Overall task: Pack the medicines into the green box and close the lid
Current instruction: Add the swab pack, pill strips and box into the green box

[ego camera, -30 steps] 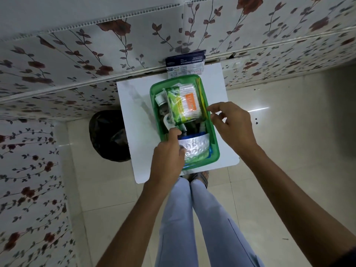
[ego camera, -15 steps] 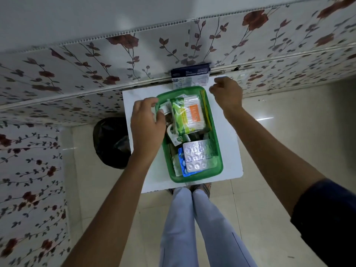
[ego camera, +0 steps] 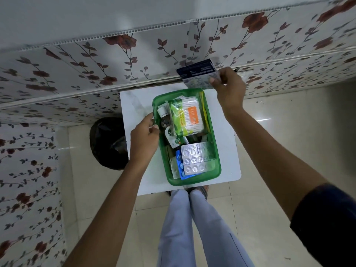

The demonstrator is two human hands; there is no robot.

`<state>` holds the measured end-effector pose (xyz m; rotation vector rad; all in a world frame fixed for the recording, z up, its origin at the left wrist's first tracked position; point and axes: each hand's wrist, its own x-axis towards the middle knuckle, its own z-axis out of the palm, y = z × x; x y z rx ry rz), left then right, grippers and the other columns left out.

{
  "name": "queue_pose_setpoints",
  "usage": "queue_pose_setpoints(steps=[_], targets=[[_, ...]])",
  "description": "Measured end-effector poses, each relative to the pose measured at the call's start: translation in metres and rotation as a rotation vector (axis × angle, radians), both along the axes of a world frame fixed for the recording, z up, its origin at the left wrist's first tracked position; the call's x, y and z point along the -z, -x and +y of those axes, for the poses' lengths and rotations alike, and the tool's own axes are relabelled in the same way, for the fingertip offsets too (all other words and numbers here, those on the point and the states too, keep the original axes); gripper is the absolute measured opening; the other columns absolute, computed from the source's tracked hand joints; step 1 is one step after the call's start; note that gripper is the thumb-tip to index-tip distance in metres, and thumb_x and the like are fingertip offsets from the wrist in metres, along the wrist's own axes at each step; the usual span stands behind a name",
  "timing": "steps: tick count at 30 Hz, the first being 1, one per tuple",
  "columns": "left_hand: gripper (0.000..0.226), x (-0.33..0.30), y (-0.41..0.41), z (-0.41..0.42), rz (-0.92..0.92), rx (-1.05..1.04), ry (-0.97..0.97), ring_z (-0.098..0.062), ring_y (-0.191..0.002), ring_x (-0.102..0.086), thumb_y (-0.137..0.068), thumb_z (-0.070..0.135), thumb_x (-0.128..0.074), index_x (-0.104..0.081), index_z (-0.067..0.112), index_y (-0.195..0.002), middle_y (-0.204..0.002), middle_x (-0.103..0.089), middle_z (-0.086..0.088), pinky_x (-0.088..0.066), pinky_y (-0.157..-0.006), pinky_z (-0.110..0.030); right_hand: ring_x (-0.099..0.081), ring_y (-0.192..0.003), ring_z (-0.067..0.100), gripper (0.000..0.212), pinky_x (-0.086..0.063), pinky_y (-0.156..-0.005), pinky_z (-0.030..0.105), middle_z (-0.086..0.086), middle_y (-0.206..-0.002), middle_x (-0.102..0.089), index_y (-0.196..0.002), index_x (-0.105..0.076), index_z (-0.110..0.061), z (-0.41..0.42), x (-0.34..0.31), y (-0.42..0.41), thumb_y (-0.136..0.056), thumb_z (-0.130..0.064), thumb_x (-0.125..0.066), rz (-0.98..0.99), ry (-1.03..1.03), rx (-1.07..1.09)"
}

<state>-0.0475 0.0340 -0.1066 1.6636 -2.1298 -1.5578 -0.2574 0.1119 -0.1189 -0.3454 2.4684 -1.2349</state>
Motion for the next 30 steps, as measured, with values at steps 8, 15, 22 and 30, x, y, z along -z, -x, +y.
queue_pose_setpoints(steps=[8,15,22,30], targets=[[0.034,-0.019,0.001,0.010,0.198,-0.176,0.205,0.006,-0.091,-0.055,-0.088,0.006,-0.046,-0.058,0.018,-0.118,-0.111,-0.061,0.001,-0.038,-0.071,0.000,-0.056,-0.068,0.002,0.010,-0.047,-0.063,0.018,-0.013,-0.079,-0.062,-0.091,-0.062,-0.016,0.050,-0.078,-0.045,-0.081,-0.013,-0.062,0.085,0.112,-0.155],[0.031,-0.019,-0.015,0.022,0.174,-0.225,0.168,0.001,-0.094,-0.055,-0.089,0.005,-0.045,-0.059,0.016,-0.115,-0.110,-0.061,0.000,-0.039,-0.073,-0.002,-0.065,-0.074,0.020,0.039,-0.058,-0.059,0.034,0.007,-0.095,-0.066,-0.112,-0.043,-0.018,0.063,-0.078,-0.078,-0.081,-0.005,-0.061,-0.235,-0.310,-0.517],[0.040,-0.010,-0.022,0.036,0.046,-0.124,0.037,-0.009,-0.102,-0.053,-0.092,0.009,-0.047,-0.047,0.013,-0.131,-0.125,-0.058,-0.001,-0.039,-0.088,-0.023,-0.055,-0.094,0.030,0.040,-0.039,-0.077,0.037,0.011,-0.104,-0.060,-0.108,-0.044,-0.009,0.087,-0.067,-0.115,-0.081,-0.034,-0.059,0.285,-0.802,-0.724],[0.032,-0.012,-0.023,0.041,0.003,-0.056,-0.074,-0.029,-0.092,-0.066,-0.091,0.019,-0.045,-0.056,0.020,-0.121,-0.096,-0.071,-0.009,-0.053,-0.086,-0.052,-0.037,-0.125,0.032,0.064,-0.034,-0.094,0.046,0.006,-0.136,-0.048,-0.131,-0.040,-0.020,0.086,-0.043,-0.106,-0.074,-0.028,-0.069,0.410,-0.634,-1.022]])
